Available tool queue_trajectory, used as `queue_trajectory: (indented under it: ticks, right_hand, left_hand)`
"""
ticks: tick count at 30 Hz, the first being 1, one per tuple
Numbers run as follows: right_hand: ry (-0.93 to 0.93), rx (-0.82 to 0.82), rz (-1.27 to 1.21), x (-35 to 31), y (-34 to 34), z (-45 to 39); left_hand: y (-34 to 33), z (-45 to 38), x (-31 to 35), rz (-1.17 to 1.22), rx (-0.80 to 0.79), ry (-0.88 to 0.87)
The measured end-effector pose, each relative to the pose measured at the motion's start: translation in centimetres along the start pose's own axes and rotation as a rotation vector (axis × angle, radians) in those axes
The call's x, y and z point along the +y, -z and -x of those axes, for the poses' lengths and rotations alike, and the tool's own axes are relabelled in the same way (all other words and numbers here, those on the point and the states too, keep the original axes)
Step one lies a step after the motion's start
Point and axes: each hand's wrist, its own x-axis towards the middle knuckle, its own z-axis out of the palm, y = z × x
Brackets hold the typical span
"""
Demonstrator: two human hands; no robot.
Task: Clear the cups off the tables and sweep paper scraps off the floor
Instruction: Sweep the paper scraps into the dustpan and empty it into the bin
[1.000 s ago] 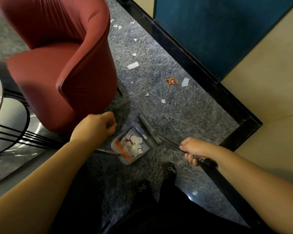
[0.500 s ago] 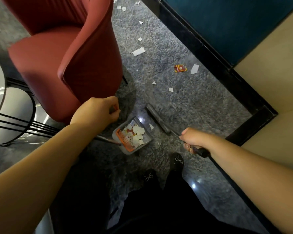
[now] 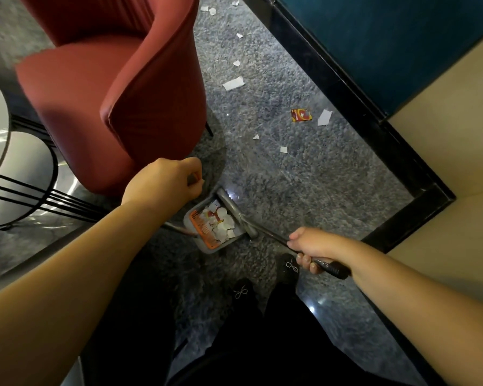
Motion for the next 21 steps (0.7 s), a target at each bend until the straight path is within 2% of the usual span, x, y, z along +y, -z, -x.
queue_trajectory:
  ticks: [11,21]
  right_hand:
    - [0.052,0.069,-0.093,1.5,1.7,2.3]
    - [0.118,0.123,-0.186,0.6,4.1,4.8]
  left_hand:
    - [0.2,0.4,-0.7,0.026,0.001,0.013]
    - [2.3,0.0,0.6,0.086,0.109,-0.018]
